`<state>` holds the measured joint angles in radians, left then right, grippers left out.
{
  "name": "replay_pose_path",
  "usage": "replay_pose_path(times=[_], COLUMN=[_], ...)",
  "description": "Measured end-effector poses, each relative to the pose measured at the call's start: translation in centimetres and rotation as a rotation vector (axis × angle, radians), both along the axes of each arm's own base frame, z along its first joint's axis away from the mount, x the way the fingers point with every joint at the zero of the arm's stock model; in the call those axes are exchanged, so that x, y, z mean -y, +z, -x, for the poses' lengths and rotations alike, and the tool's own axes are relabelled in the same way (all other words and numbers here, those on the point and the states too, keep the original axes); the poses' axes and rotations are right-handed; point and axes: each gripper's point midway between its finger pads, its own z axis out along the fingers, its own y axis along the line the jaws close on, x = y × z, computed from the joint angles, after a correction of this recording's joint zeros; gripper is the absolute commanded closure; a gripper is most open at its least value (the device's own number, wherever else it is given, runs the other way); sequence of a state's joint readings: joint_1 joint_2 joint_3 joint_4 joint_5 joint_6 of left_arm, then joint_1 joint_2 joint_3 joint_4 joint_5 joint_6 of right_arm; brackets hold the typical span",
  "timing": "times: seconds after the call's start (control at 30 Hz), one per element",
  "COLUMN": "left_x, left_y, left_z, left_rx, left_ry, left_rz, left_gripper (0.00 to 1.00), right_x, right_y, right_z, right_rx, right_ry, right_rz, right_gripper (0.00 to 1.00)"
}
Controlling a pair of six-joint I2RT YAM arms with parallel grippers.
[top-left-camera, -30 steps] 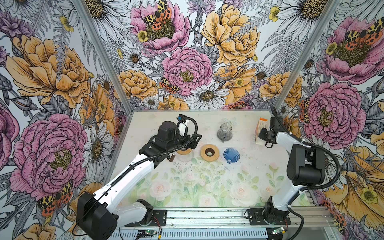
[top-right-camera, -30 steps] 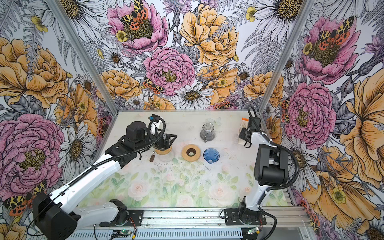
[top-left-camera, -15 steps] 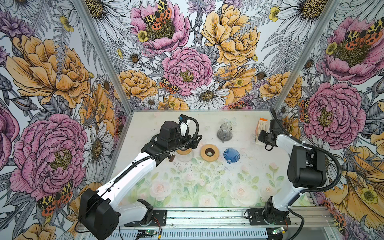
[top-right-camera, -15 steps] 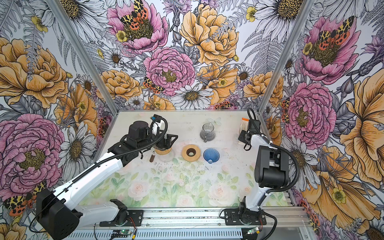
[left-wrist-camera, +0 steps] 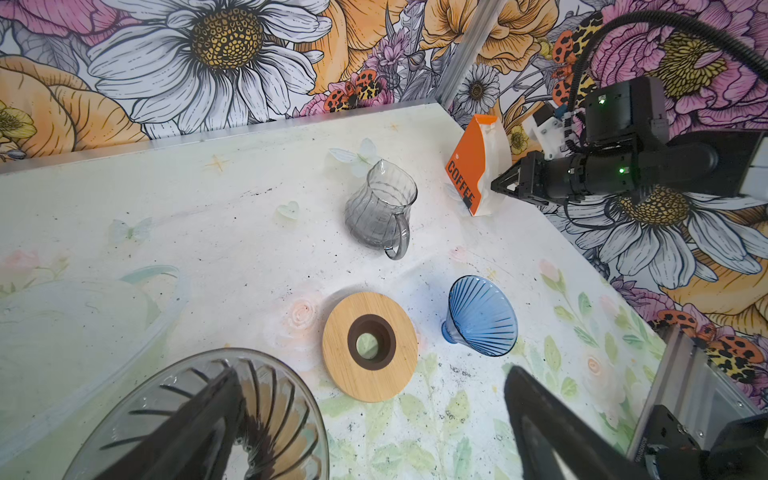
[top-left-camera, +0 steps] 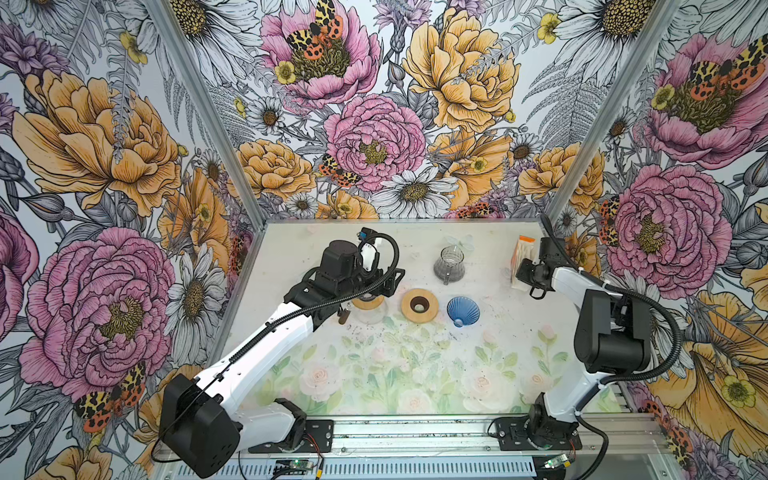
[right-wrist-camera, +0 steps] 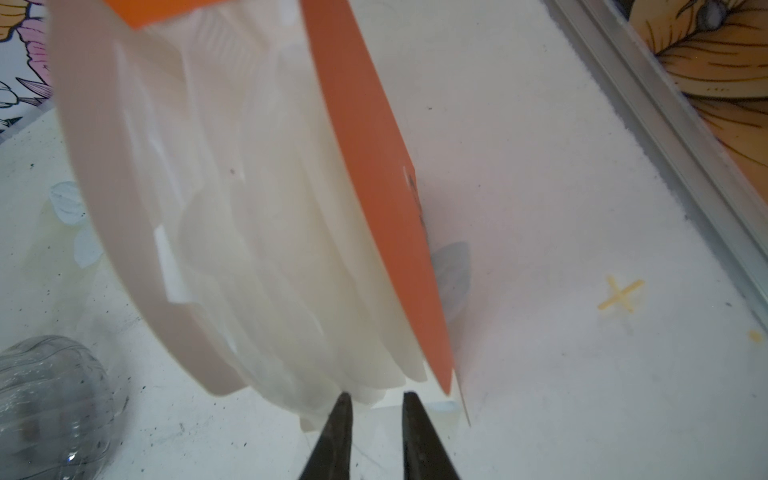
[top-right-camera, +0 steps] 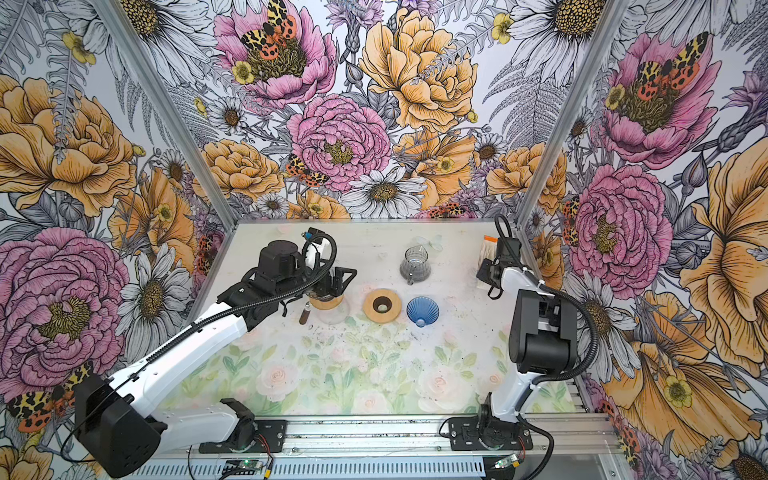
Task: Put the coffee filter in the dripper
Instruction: 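Lower the right gripper onto the paper filters in the orange box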
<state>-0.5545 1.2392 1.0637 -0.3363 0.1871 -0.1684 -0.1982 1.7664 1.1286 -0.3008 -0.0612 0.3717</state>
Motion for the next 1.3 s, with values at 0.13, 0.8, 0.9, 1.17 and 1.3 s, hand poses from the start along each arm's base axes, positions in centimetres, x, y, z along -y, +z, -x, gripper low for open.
replay_pose_path(times=[0.13, 0.8, 0.9, 1.17, 1.3], left_x=[0.0, 0.3, 0.4, 0.4, 0.4], left_y=[0.0, 0.6, 0.4, 0.4, 0.4], left_z=[0.0, -0.5, -0.5, -0.6, -0.6], left_rx=[0.000, 0.003, 0.000, -0.001, -0.001], left_ry=[0.000, 0.000, -0.001, 0.000, 0.000], left_rz=[0.000, 0.003, 0.001, 0.000, 0.000], left_gripper=[0.01, 0.01, 0.01, 0.01, 0.01], right_x=[0.3, 1.0, 1.1, 0.7, 0.3], right_y=[-0.2, -0.6, -0.6, -0.7, -0.6], right_z=[-0.5, -0.9, -0.9, -0.7, 0.2], right_rx=[-0.002, -0.015, -0.015, -0.018, -0.022], right_ry=[0.001, -0.007, -0.009, -0.004, -0.003], right_rz=[0.004, 0.039, 0.042, 0.041, 0.036], right_gripper=[0.77, 1.00, 1.00, 1.00, 1.00])
